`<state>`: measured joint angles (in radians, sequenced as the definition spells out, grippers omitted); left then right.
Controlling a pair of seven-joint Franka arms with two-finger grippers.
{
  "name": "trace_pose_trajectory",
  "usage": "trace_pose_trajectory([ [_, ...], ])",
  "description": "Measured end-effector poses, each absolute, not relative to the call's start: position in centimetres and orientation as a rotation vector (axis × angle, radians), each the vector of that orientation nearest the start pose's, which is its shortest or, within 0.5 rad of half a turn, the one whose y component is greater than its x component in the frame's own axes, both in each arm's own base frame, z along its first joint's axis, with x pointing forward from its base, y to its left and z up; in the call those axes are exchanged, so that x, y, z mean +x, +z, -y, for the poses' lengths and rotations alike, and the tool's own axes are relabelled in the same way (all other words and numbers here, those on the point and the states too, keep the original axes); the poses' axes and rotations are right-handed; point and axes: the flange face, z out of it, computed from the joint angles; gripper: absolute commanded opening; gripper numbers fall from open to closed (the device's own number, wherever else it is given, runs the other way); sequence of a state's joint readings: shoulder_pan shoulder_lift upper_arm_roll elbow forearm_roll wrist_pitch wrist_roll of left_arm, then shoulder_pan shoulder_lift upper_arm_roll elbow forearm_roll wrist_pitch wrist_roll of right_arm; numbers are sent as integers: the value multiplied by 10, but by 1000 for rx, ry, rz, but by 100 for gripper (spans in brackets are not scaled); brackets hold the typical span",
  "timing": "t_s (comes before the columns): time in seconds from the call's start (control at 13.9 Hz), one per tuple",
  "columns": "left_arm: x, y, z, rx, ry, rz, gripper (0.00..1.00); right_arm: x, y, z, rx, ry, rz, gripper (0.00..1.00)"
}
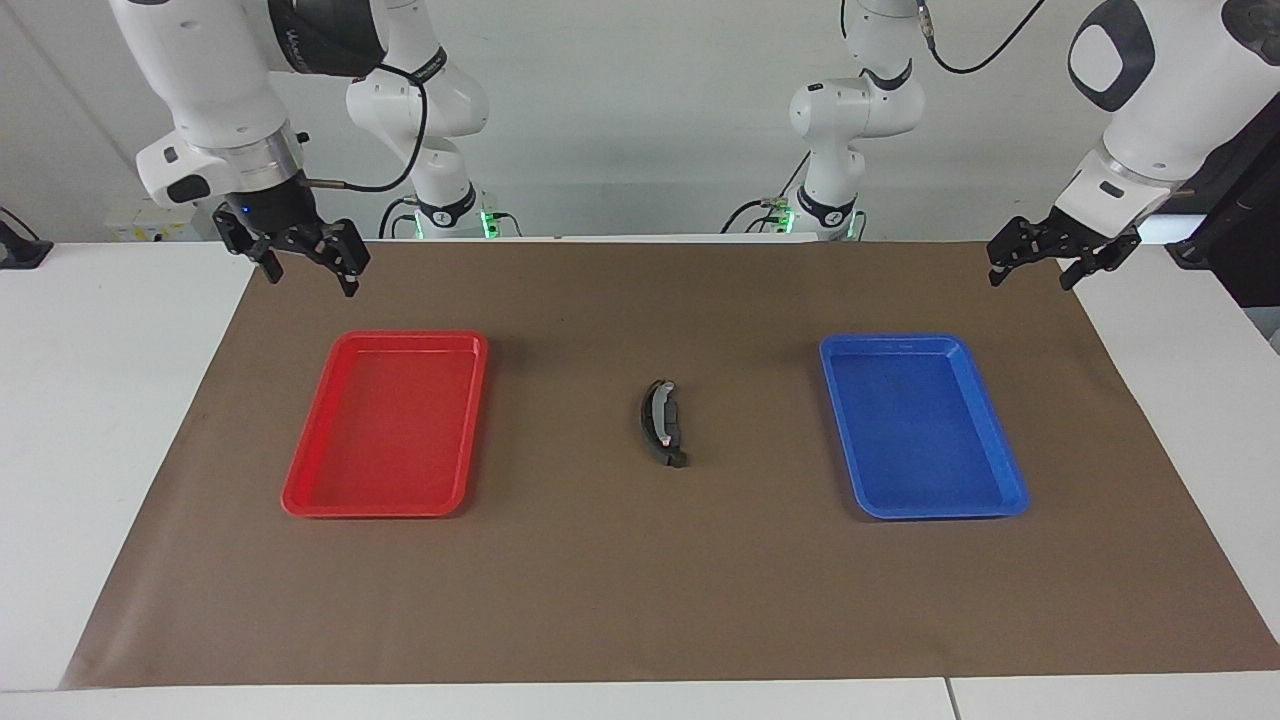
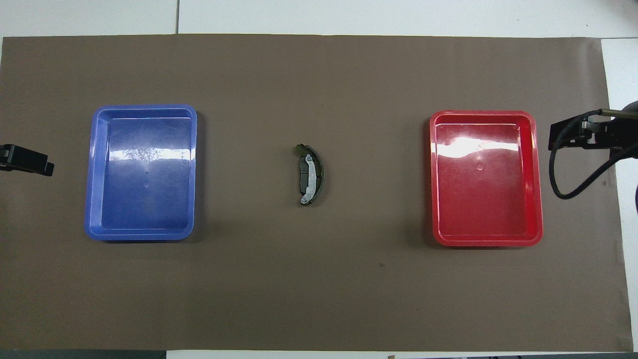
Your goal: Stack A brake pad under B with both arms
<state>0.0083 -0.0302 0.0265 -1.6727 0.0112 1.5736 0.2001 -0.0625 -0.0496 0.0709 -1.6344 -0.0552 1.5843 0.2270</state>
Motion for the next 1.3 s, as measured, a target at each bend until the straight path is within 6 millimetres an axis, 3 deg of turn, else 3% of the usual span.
trace_pose_trajectory([
  [0.36,542,593,-20,-3127,109,-260,99,539,617,1,-3181,37,-351,99],
  [0.65,542,593,-20,-3127,109,-260,99,538,616,14,-3173,53,-386,99],
  [1.3,542,593,-20,-3127,109,-260,99,538,617,3,-3175,53,-354,99],
])
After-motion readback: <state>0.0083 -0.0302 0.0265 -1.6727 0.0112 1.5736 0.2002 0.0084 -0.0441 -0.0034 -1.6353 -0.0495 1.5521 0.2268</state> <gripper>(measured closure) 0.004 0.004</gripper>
